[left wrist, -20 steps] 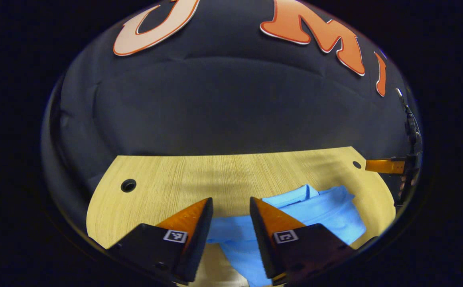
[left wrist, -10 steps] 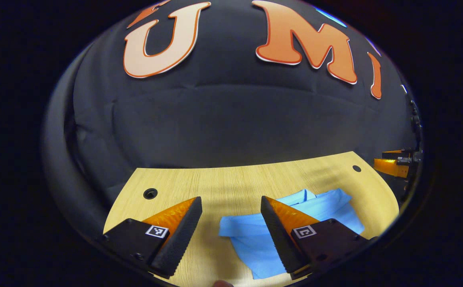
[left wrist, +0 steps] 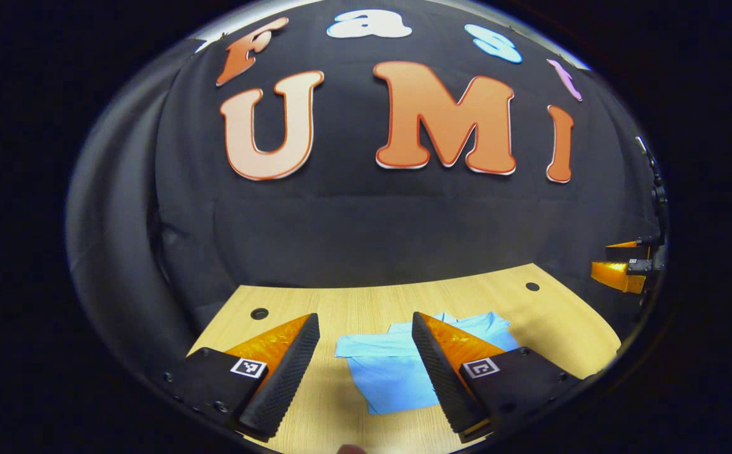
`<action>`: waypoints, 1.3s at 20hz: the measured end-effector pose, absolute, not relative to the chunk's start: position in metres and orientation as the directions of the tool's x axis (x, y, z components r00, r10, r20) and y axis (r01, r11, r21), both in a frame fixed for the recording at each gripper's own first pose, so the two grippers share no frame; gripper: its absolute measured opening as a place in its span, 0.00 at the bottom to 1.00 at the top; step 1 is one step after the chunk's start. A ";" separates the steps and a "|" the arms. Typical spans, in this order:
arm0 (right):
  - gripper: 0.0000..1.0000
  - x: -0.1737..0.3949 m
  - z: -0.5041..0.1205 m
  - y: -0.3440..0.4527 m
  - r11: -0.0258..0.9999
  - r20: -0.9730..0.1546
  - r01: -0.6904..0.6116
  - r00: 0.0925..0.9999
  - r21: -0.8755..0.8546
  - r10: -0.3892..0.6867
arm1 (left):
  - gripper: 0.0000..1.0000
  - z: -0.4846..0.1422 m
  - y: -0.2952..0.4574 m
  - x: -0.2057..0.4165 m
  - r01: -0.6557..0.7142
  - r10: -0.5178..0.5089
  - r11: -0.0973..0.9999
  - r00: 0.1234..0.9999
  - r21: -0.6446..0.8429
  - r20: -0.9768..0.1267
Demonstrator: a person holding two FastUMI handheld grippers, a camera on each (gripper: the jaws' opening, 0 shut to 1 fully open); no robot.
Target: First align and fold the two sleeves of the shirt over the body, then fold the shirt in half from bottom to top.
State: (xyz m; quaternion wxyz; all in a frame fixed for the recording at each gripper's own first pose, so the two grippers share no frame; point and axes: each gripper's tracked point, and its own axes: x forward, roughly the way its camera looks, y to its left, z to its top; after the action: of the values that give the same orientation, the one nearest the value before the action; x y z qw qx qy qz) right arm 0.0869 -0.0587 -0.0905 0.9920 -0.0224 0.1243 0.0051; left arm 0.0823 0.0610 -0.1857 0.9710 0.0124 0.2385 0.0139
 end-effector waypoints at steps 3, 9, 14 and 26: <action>0.92 0.034 -0.068 -0.062 0.996 -0.176 -0.033 0.984 -0.081 0.018 | 0.97 -0.145 0.045 0.036 -0.049 0.047 0.999 0.915 0.006 -0.400; 0.92 -0.052 -0.045 -0.055 0.995 -0.087 -0.079 0.994 -0.062 0.073 | 0.97 -0.091 0.024 -0.067 -0.143 0.156 0.988 0.934 0.064 -0.321; 0.92 -0.092 -0.030 -0.048 0.992 -0.024 -0.118 0.993 -0.039 0.117 | 0.97 -0.065 -0.011 -0.125 -0.128 0.133 0.991 0.957 0.038 -0.258; 0.92 -0.133 -0.023 -0.019 0.989 0.048 -0.146 0.988 -0.038 0.147 | 0.97 -0.037 -0.032 -0.164 -0.053 0.057 0.998 0.982 0.026 -0.178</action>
State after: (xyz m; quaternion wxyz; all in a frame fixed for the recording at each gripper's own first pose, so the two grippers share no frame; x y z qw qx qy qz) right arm -0.1335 -0.0192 -0.0226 0.9968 -0.0172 -0.0253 0.0734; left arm -0.1641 -0.0324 -0.0374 0.9955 0.0108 0.0895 0.0275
